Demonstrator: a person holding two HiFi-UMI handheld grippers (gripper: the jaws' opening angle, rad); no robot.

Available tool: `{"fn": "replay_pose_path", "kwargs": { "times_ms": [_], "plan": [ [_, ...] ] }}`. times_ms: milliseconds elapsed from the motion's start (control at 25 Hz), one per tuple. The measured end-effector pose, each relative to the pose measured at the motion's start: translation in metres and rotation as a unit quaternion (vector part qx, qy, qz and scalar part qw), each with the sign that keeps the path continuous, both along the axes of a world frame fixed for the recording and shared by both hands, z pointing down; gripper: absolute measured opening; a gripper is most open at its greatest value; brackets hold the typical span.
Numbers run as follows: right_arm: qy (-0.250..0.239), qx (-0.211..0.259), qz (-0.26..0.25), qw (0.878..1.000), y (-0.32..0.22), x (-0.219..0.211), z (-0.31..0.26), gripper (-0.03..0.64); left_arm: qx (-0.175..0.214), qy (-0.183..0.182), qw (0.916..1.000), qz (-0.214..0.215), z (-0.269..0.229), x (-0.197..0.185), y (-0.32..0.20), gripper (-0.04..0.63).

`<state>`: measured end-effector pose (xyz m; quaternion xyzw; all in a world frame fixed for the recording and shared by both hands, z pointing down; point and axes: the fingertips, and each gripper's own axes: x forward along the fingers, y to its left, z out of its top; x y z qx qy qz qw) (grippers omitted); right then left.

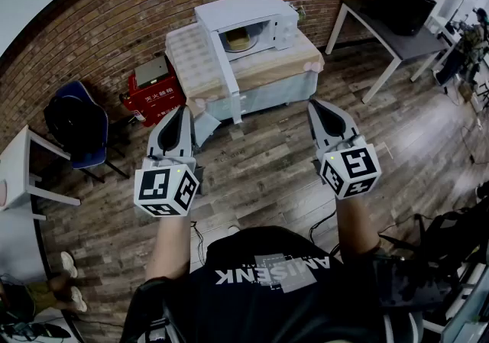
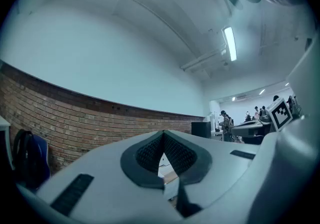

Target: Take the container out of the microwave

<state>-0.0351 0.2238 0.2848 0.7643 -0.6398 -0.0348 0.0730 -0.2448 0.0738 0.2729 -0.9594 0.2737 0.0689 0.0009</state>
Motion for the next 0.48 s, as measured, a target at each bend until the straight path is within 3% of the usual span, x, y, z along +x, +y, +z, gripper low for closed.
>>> {"fn": "replay_pose_path", "kwargs": {
  "times_ms": [480],
  "plan": [
    [-0.005, -0.004, 0.000, 1.000, 0.011, -0.005, -0.004, 0.040, 0.006, 0.008, 0.9996, 0.028, 0.000, 0.001, 0.019, 0.012]
  ]
}}
